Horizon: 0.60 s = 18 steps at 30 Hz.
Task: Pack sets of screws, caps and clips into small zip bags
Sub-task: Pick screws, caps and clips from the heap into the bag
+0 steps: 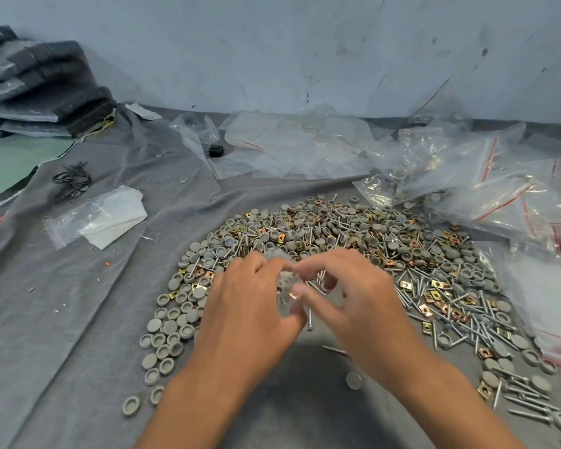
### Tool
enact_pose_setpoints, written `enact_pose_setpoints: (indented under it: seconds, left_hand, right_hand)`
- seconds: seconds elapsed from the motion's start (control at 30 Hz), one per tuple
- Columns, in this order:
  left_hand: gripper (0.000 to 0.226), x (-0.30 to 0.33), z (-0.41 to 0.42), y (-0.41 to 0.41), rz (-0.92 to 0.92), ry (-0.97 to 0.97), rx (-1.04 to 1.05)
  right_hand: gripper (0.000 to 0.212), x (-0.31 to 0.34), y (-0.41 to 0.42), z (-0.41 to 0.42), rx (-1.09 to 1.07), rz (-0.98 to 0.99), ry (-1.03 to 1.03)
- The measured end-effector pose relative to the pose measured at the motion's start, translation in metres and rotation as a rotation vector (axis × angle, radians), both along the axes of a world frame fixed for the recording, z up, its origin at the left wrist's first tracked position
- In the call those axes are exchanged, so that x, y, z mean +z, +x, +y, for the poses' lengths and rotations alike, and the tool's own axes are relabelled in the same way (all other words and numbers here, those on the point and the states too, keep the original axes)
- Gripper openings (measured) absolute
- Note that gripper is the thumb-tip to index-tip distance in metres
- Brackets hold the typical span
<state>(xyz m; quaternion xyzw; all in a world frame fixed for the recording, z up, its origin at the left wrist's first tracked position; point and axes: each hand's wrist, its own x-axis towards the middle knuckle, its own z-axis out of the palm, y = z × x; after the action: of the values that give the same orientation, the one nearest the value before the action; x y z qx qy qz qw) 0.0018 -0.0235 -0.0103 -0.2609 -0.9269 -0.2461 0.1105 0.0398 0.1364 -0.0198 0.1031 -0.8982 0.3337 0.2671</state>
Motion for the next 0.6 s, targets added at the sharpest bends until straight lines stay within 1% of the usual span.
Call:
enact_pose_setpoints:
  seconds: [0.03,0.07,0.17,0.23,0.27,0.33,0.4,0.47,0.5,0.57,0.6]
  left_hand:
    - [0.032,0.000,-0.001,-0.001,0.005,0.018,0.011]
    - [0.032,0.000,-0.003,-0.002,0.015,0.038,0.024]
    - [0.033,0.002,-0.006,-0.004,0.022,0.065,0.044]
    - [0.033,0.002,-0.007,-0.005,0.023,0.074,0.049]
    - [0.033,0.002,-0.007,-0.005,0.025,0.077,0.053]
    - [0.034,0.002,-0.007,-0.006,0.027,0.074,0.060]
    - [0.034,0.001,-0.007,-0.006,0.018,0.061,0.063]
    - [0.034,0.001,-0.007,-0.005,0.013,0.050,0.064]
    - [0.035,0.000,-0.007,-0.005,0.012,0.048,0.064]
    - [0.035,0.000,-0.006,-0.004,0.009,0.047,0.059]
    - [0.035,0.000,-0.005,-0.004,0.005,0.046,0.056]
  right_hand:
    - [0.011,-0.002,-0.003,0.006,-0.037,-0.012,-0.041]
    - [0.011,-0.005,-0.006,0.013,-0.084,-0.065,-0.035]
    - [0.020,-0.024,-0.011,0.026,-0.181,-0.334,0.183]
    - [0.022,-0.032,-0.014,0.024,-0.200,-0.439,0.210]
    - [0.022,-0.033,-0.015,0.022,-0.214,-0.454,0.214]
    - [0.020,-0.034,-0.016,0.021,-0.245,-0.415,0.289]
    - [0.017,-0.035,-0.015,0.022,-0.274,-0.364,0.408]
    - [0.019,-0.033,-0.008,0.024,-0.277,-0.382,0.512]
    - [0.017,-0.032,-0.005,0.026,-0.265,-0.393,0.597]
    - [0.013,-0.029,0.000,0.029,-0.228,-0.365,0.754]
    - [0.013,-0.026,0.002,0.029,-0.227,-0.365,0.789]
